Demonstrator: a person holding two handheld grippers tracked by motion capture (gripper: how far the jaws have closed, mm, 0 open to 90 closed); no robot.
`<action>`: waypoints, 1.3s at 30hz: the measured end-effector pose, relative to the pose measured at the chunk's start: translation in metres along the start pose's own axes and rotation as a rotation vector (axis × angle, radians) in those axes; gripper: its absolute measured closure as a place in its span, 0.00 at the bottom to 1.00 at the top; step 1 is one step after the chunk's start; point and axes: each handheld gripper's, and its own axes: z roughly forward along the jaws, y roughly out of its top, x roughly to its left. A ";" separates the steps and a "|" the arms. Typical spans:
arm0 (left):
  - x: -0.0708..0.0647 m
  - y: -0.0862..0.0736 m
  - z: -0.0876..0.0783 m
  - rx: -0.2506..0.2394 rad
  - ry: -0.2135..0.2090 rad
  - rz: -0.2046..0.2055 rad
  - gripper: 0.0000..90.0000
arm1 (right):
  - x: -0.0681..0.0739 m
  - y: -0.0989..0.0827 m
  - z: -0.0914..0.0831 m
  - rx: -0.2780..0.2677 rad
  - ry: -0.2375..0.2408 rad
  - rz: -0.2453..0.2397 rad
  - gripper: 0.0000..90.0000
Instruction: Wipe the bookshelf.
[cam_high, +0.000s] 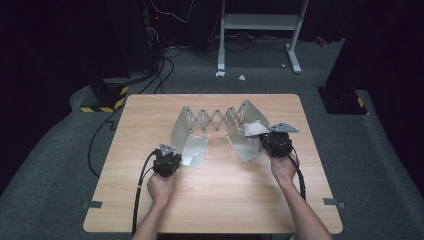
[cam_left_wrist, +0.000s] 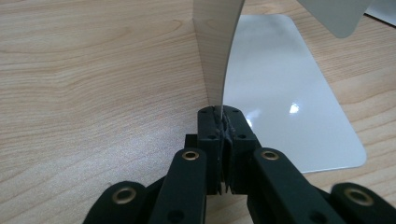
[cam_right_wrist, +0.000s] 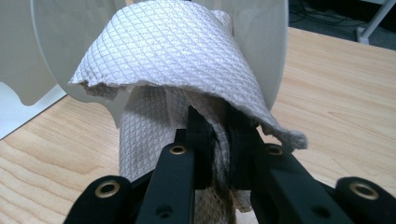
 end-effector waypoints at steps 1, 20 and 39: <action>0.000 0.000 0.000 0.000 0.000 0.000 0.96 | 0.000 0.000 -0.001 -0.004 0.001 0.000 0.91; 0.000 0.000 0.000 0.001 -0.002 -0.002 0.96 | -0.002 0.020 -0.024 -0.063 0.000 -0.012 0.91; 0.000 0.000 0.000 0.000 -0.004 -0.004 0.96 | 0.005 0.039 -0.018 -0.061 -0.021 -0.027 0.91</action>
